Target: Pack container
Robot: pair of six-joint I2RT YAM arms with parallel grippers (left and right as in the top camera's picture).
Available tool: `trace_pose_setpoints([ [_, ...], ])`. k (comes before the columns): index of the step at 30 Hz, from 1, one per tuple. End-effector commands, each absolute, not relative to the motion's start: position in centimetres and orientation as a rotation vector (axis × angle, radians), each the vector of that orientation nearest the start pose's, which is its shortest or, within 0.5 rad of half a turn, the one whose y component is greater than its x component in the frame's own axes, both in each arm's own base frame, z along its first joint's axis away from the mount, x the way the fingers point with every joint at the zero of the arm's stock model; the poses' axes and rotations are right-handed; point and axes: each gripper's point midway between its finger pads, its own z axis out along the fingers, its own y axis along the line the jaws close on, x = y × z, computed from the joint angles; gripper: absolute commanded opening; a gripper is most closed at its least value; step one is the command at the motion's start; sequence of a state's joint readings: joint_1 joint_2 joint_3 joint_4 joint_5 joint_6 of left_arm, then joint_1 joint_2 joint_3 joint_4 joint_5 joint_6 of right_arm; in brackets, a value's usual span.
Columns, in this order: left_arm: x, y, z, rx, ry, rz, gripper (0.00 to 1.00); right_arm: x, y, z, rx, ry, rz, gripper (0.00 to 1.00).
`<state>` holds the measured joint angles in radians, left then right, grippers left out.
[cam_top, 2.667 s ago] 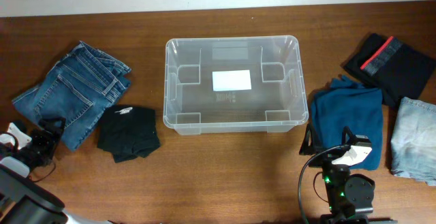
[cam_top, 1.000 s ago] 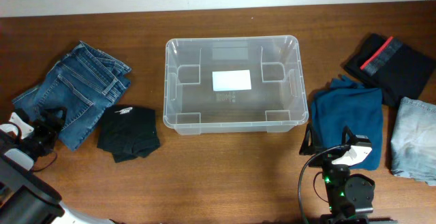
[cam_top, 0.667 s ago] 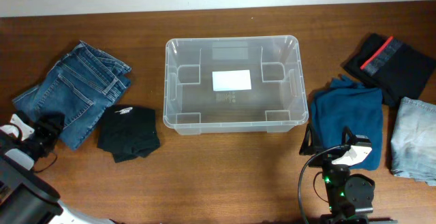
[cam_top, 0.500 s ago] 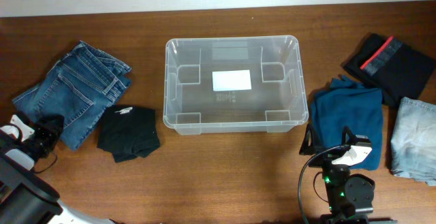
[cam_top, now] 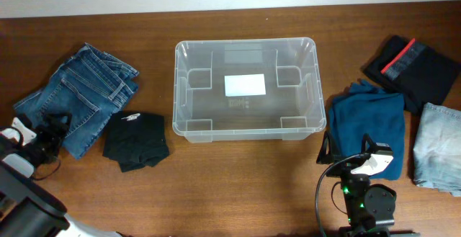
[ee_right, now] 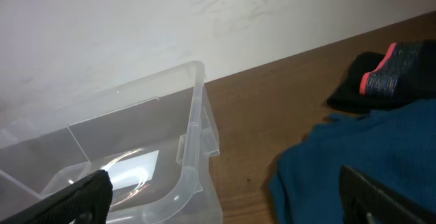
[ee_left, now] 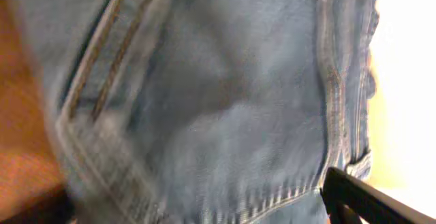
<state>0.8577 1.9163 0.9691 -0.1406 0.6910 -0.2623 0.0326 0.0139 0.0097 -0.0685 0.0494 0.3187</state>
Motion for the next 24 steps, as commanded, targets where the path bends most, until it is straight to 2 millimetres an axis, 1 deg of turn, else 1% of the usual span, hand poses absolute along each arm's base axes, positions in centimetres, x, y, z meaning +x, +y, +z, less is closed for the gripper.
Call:
trace_pose_setpoints([
  [1,25.9,20.3,-6.5,-1.604,2.368,-0.484,0.99,24.6,-0.1,15.7,0.276,1.627,0.223,0.98],
  [3,25.2,20.6,-5.4,-1.619,2.381,-0.420,0.99,24.6,-0.1,15.7,0.276,1.627,0.223,0.98],
  [7,25.8,20.6,-1.3,-1.554,2.344,-0.399,0.99,24.6,-0.1,15.7,0.276,1.627,0.223,0.98],
  [9,26.0,20.7,1.0,-1.511,2.327,-0.351,0.99,24.6,-0.1,15.7,0.276,1.627,0.223,0.98],
  [12,25.7,20.8,4.4,-1.458,2.302,-0.244,0.99,24.6,-0.1,15.7,0.276,1.627,0.223,0.98],
  [14,25.7,20.4,6.4,-1.416,2.288,-0.207,0.99,24.6,-0.1,15.7,0.275,1.627,0.223,0.98],
  [15,25.8,19.8,7.6,-1.382,2.281,-0.200,0.99,24.6,-0.1,15.7,0.276,1.627,0.223,0.98],
  [16,25.9,19.4,8.4,-1.356,2.278,-0.197,0.99,24.6,-0.1,15.7,0.276,1.627,0.223,0.98],
  [17,26.2,18.4,9.8,-1.306,2.274,-0.197,0.99,24.6,-0.1,15.7,0.276,1.627,0.223,0.98],
  [18,26.3,17.7,10.6,-1.272,2.274,-0.198,0.99,24.6,-0.1,15.7,0.276,1.627,0.223,0.98],
  [20,26.8,16.2,11.8,-1.204,2.281,-0.206,0.99,24.6,-0.1,15.7,0.275,1.627,0.223,0.98],
  [22,27.5,14.1,13.0,-1.100,2.301,-0.234,0.99,24.6,-0.1,15.7,0.276,1.626,0.223,0.98],
  [24,28.6,11.7,13.9,-0.956,2.332,-0.271,0.99,24.6,-0.1,15.7,0.276,1.627,0.223,0.98],
])
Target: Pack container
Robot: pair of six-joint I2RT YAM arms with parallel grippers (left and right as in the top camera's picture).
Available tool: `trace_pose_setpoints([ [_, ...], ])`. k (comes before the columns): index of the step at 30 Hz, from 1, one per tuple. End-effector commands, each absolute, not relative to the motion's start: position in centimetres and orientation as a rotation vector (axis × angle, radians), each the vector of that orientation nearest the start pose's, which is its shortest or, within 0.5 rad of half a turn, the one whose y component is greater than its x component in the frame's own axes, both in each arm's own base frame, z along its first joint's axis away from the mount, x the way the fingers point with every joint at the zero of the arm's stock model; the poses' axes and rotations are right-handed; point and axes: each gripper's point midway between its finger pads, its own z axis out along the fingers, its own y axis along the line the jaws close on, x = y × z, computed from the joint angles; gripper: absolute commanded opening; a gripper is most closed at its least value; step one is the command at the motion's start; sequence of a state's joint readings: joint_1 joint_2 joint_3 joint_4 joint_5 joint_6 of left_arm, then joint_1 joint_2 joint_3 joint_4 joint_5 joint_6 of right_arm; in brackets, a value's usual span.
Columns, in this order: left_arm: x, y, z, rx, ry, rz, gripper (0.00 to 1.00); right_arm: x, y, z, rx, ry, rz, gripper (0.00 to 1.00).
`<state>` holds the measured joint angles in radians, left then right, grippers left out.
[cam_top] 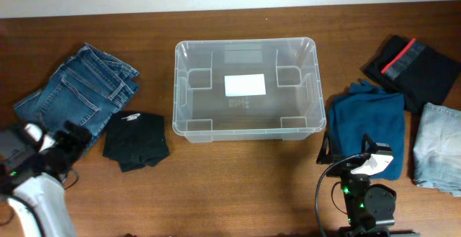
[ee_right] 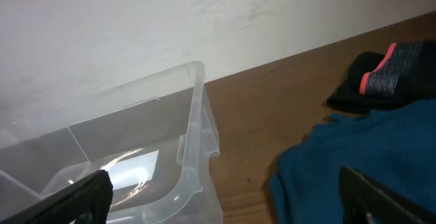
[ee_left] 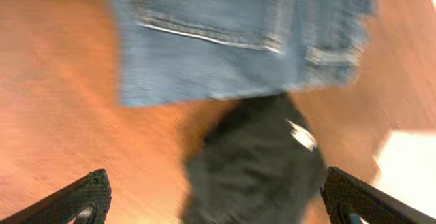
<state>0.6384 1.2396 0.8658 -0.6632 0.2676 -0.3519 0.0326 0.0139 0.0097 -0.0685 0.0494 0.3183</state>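
Note:
A clear plastic container (cam_top: 245, 44) stands empty at the table's middle. Folded blue jeans (cam_top: 79, 93) lie to its left, and a black garment (cam_top: 135, 142) lies beside them. My left gripper (cam_top: 70, 137) is open by the jeans' near edge. The blurred left wrist view has the jeans (ee_left: 225, 26) above and the black garment (ee_left: 259, 163) between the wide-apart fingers of the left gripper (ee_left: 218, 207). My right gripper (cam_top: 348, 150) is open at the near right, beside a teal garment (cam_top: 367, 125). In its wrist view the right gripper (ee_right: 225, 207) faces the container's corner (ee_right: 197, 115).
A black garment with a red stripe (cam_top: 414, 68) lies at the far right. Light blue denim (cam_top: 439, 147) lies at the right edge. A white label (cam_top: 245, 84) shows on the container's floor.
My left gripper was over the jeans' lower left part with denim filling its view. It now sits further right, at the jeans' near edge, looking onto the black garment. The right arm has not moved.

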Motion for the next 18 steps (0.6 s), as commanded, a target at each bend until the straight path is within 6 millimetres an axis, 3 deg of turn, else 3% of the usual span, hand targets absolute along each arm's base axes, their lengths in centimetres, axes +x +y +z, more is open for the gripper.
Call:
trace_pose_setpoints([
  [1,29.0,10.5,14.2,-0.888,2.349,-0.291,0.99,24.6,-0.1,15.7,0.276,1.627,0.223,0.98],
  [10,30.7,0.5,14.0,-0.494,2.501,-0.421,0.99,24.6,-0.1,15.7,0.276,1.627,0.223,0.98],
  [18,30.2,-2.8,13.6,-0.355,2.559,-0.427,1.00,24.6,-0.1,15.7,0.276,1.627,0.223,0.99],
])
